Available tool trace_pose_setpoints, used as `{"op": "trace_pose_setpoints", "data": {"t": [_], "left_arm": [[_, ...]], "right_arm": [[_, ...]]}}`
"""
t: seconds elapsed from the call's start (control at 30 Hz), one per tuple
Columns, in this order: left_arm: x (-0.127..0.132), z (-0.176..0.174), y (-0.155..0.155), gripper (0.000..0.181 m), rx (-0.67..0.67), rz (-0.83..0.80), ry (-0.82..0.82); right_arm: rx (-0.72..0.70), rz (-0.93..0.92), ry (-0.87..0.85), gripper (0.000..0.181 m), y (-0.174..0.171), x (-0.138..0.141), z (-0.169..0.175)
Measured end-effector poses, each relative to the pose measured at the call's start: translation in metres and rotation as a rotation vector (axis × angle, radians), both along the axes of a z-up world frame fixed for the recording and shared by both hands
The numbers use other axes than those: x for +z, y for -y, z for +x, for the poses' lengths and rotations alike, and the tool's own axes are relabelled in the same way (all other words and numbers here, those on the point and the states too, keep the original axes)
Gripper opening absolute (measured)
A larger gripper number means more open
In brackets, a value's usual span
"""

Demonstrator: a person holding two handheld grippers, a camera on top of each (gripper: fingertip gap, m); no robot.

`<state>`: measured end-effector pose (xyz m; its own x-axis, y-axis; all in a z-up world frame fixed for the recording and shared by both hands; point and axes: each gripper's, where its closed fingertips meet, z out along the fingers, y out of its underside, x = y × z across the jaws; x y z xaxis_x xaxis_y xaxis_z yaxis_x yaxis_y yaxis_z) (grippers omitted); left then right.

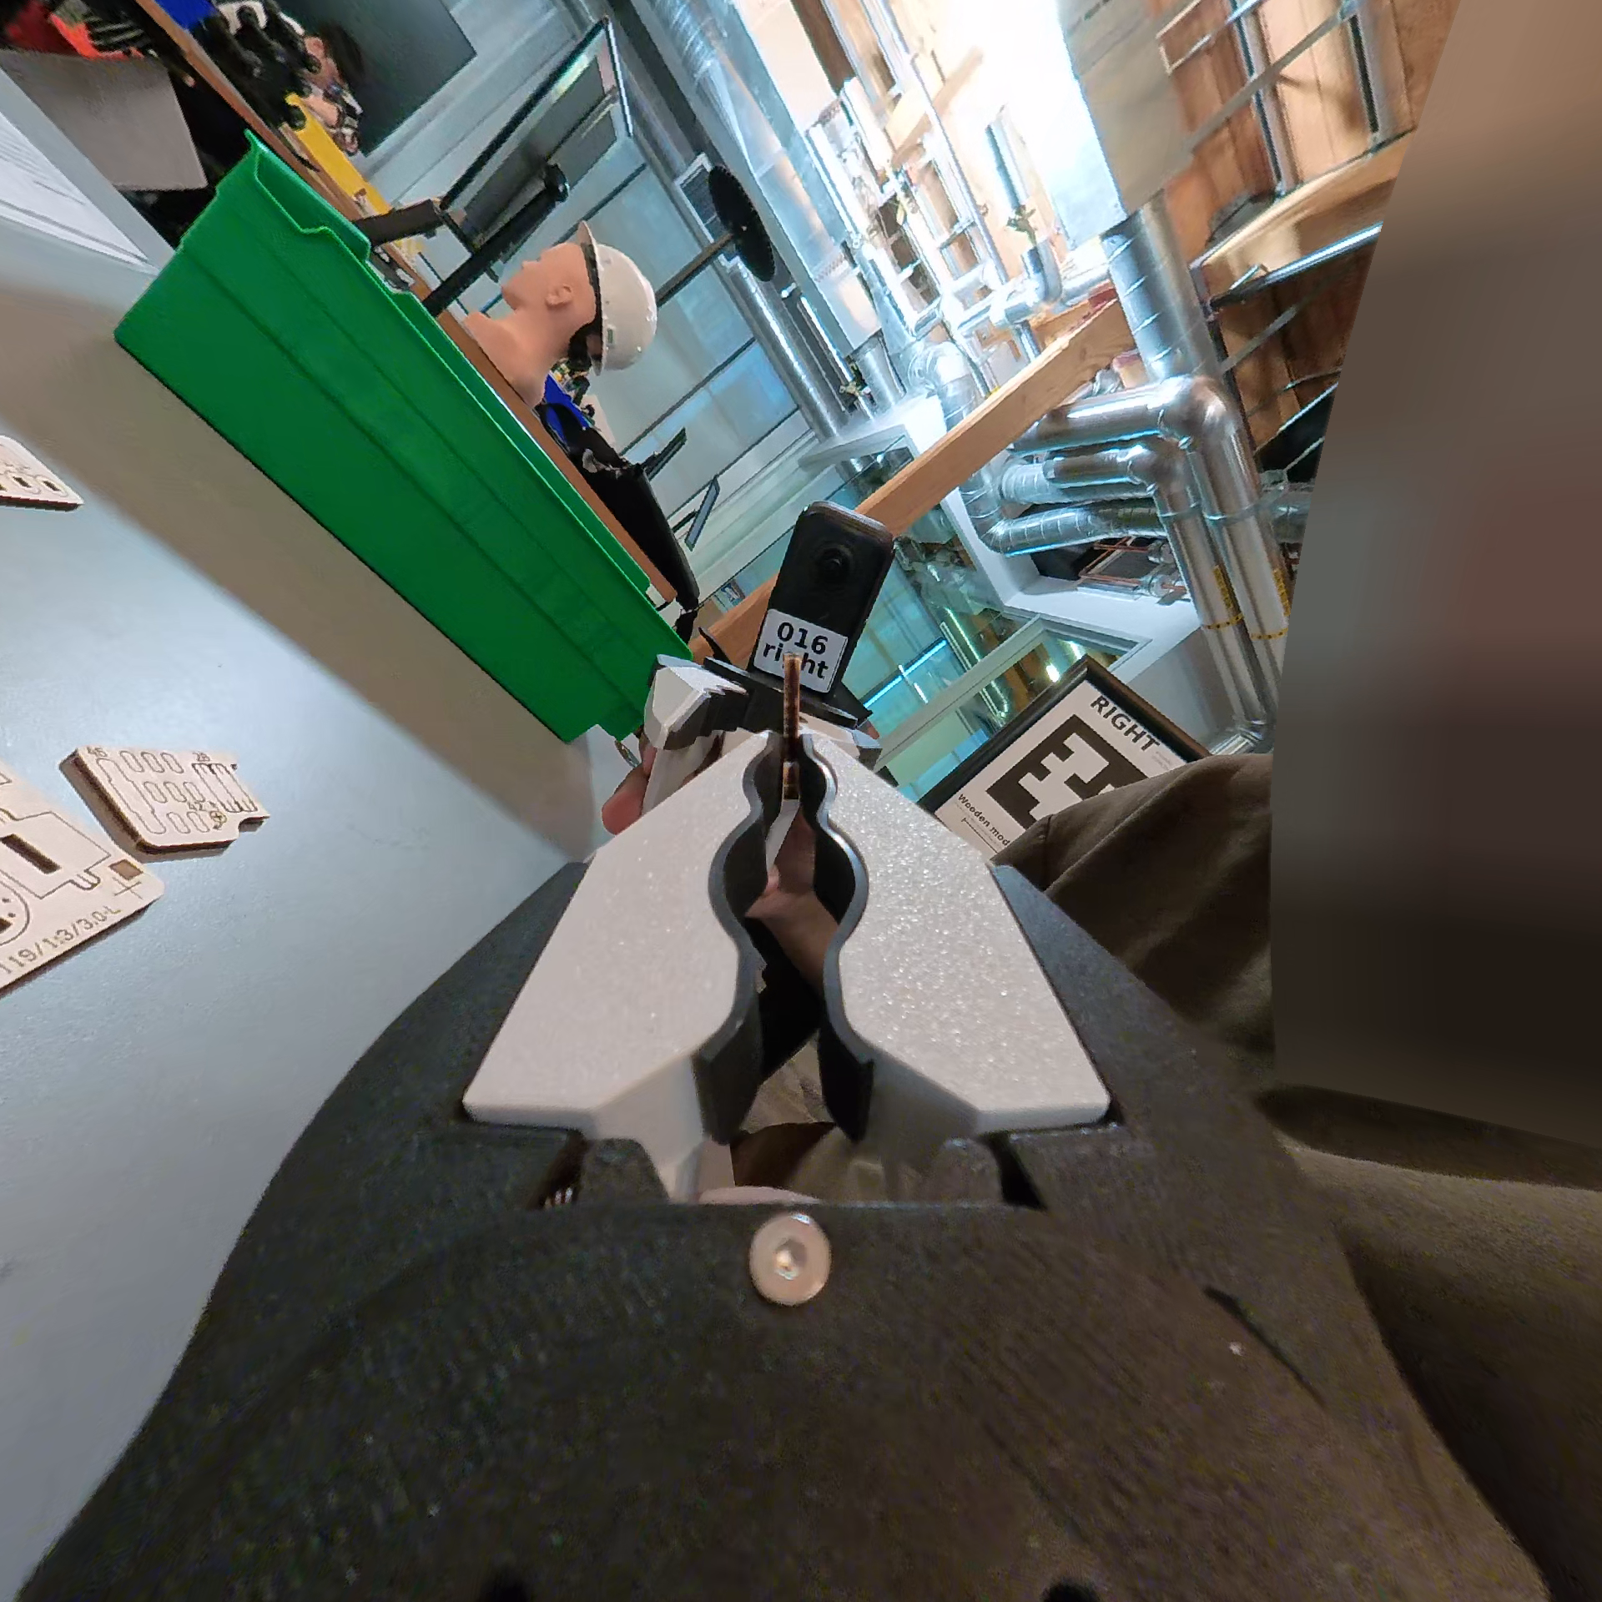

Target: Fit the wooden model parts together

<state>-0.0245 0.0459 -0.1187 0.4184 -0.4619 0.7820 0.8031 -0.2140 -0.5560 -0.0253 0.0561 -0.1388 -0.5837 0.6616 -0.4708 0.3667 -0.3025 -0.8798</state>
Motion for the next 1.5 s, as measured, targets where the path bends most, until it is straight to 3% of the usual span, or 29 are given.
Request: {"op": "trace_pose_setpoints", "data": {"t": [0.4,0.63,0.87,1.0,1.5], "left_arm": [[-0.016,-0.007,-0.006,0.0,0.018,-0.106,-0.012],[-0.034,-0.002,-0.009,0.0,0.012,-0.205,-0.143],[-0.043,0.034,-0.004,0.0,-0.153,-0.223,-0.301],[-0.046,0.041,-0.003,0.0,-0.181,-0.233,-0.316],[-0.037,0.026,-0.003,0.0,-0.12,-0.203,-0.252]], "right_arm": [[-0.028,0.025,-0.003,0.023,-0.005,-0.001,-0.002],[-0.042,0.055,-0.027,0.024,-0.006,0.0,-0.002],[0.021,0.041,0.023,0.023,0.006,-0.007,0.001],[0.082,0.044,0.038,0.0,0.015,-0.009,0.007],[0.078,-0.072,0.059,0.0,0.001,-0.003,0.009]]}}
